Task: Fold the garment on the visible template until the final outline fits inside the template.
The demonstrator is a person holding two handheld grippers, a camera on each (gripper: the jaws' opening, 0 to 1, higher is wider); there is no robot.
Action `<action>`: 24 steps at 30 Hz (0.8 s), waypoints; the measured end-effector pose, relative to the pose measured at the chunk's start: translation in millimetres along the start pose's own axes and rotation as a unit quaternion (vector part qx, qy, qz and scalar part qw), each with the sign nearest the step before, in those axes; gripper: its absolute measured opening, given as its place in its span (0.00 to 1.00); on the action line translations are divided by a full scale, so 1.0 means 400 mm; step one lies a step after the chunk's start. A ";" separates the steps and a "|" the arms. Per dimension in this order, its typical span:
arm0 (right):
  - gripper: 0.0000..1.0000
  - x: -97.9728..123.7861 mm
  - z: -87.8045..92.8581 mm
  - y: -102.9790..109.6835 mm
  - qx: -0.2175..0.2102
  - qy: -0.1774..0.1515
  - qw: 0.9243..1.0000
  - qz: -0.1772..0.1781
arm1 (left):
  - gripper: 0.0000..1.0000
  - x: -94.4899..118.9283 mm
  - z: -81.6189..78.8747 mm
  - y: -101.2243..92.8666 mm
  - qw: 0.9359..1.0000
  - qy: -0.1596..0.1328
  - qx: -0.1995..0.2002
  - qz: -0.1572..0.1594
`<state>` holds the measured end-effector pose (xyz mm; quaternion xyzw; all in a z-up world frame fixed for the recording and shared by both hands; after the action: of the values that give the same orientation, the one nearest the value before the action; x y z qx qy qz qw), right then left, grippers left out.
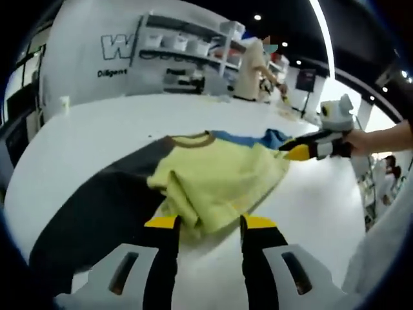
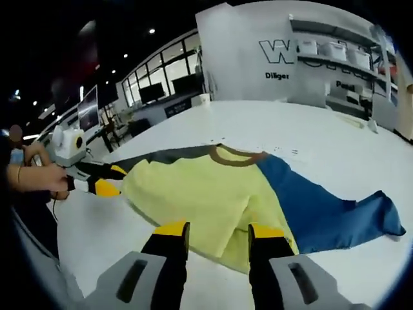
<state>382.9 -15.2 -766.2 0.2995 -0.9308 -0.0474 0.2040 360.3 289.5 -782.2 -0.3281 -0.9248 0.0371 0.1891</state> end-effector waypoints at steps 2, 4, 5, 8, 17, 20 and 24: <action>0.31 0.007 0.011 0.002 -0.006 0.003 1.000 0.004 | 0.33 0.008 0.004 -0.005 1.000 0.014 -0.010 -0.004; 0.31 0.007 0.029 0.006 0.007 0.018 1.000 0.003 | 0.33 0.003 0.014 0.002 1.000 0.018 -0.013 -0.004; 0.31 0.008 0.037 0.004 0.008 0.022 1.000 0.004 | 0.33 0.001 0.017 0.005 1.000 0.021 -0.010 -0.002; 0.30 0.003 0.057 0.013 0.003 0.031 0.999 0.003 | 0.32 -0.010 0.012 0.010 1.000 0.024 -0.001 -0.003; 0.18 -0.046 0.072 0.022 0.027 0.046 0.998 0.014 | 0.19 -0.033 0.001 0.029 1.000 0.021 0.002 -0.017; 0.13 -0.060 0.064 0.021 0.023 0.040 0.999 0.017 | 0.16 -0.035 -0.001 0.031 1.000 0.019 0.005 -0.020; 0.00 -0.062 0.042 0.016 0.014 0.029 0.999 0.024 | 0.10 -0.037 -0.006 0.034 1.000 0.017 0.010 -0.024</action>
<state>390.8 3.8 -789.1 0.2813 -0.9321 -0.0204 0.2274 379.8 290.6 -787.4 -0.3048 -0.9285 0.0365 0.2091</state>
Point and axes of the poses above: the point that each gripper's makers call its tool centre point, and the gripper's own axes: x roughly backward along the fingers, y roughly to its left, z roughly out of its underside, the point moved 8 cm from there along x, roughly backward along the fingers, and after that the axes turned 14 degrees about -y, right-handed, at the moved point
